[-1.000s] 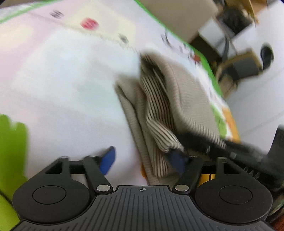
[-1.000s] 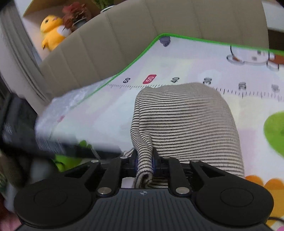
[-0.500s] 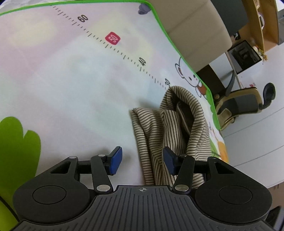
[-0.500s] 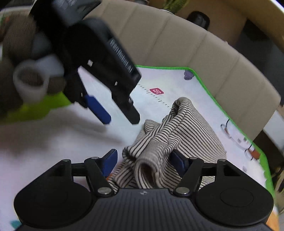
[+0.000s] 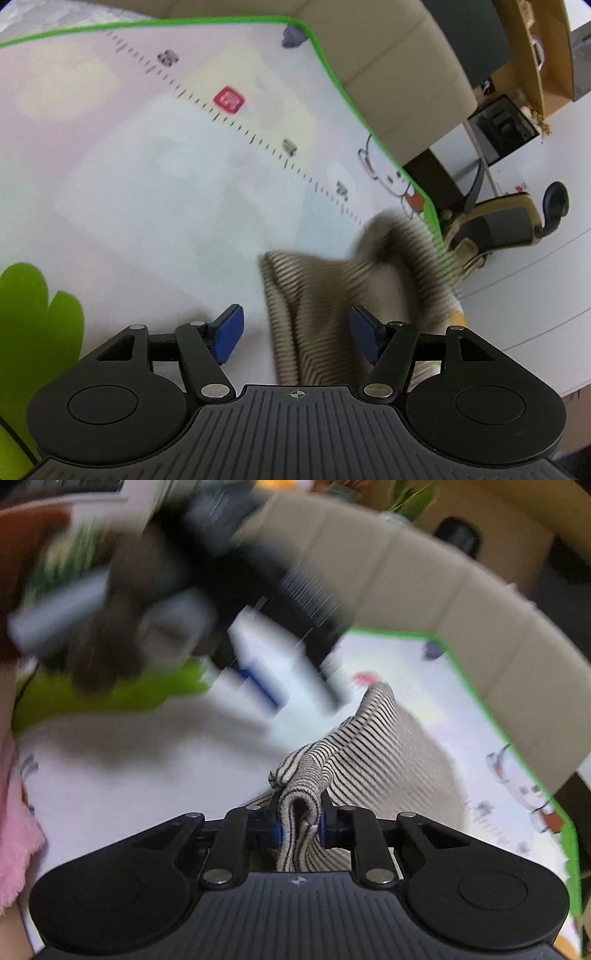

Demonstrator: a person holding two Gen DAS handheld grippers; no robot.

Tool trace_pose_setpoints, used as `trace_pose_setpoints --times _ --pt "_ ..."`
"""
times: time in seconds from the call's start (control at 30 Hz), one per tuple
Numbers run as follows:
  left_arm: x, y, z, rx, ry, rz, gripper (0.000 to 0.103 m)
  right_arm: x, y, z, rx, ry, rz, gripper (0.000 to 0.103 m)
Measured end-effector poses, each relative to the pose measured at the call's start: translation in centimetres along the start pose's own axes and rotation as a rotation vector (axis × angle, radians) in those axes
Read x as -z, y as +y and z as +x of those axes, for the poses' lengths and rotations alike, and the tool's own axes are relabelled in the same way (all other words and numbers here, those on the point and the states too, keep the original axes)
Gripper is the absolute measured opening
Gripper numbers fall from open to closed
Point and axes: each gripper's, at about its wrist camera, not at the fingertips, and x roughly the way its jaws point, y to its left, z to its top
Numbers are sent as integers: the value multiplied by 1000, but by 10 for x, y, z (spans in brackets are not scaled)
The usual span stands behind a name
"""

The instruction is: Fold clothes

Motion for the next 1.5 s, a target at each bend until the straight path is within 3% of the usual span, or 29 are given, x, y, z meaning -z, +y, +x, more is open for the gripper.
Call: trace_pose_setpoints --times 0.2,0.27,0.37,0.43,0.5,0.67,0.73,0.8,0.87,0.93,1.03,1.13,1.27,1.43,1.5 --pt "-3 -24 -28 57 -149 94 74 -6 38 26 25 18 -112 25" --pt "-2 -35 -20 71 -133 138 67 -10 34 27 16 23 -104 27" --pt "2 -44 9 -23 -60 225 53 -12 16 14 -48 12 -22 37" --pt "5 -40 26 -91 -17 255 55 -15 -5 -1 -132 -11 53 45" --pt "5 -35 33 -109 -3 261 58 -19 -25 -17 -176 -37 119 56" --pt "3 -38 35 -135 -6 316 60 -30 -87 -31 -144 -95 374 54" --pt "4 -40 35 -143 -7 329 60 -31 -107 -19 -100 -94 477 41" --pt "4 -39 34 -149 -8 336 61 -28 -117 5 -63 -59 577 39" --pt "5 -38 33 -152 -7 334 61 -14 -114 34 -55 36 645 39" --pt "6 -37 32 -157 -4 330 61 -4 -105 52 -35 100 645 39" --pt "8 -35 35 -180 7 338 62 -7 -103 53 -28 98 603 42" --pt "7 -34 34 -180 7 330 63 -16 -123 48 -73 53 611 42" --pt "6 -33 34 -180 7 329 65 -30 -135 50 -69 -14 638 42" --pt "7 -32 37 -193 12 341 70 -19 -129 90 -63 132 672 44" --pt "10 -32 39 -206 6 358 70 -19 -129 89 -62 127 674 44"
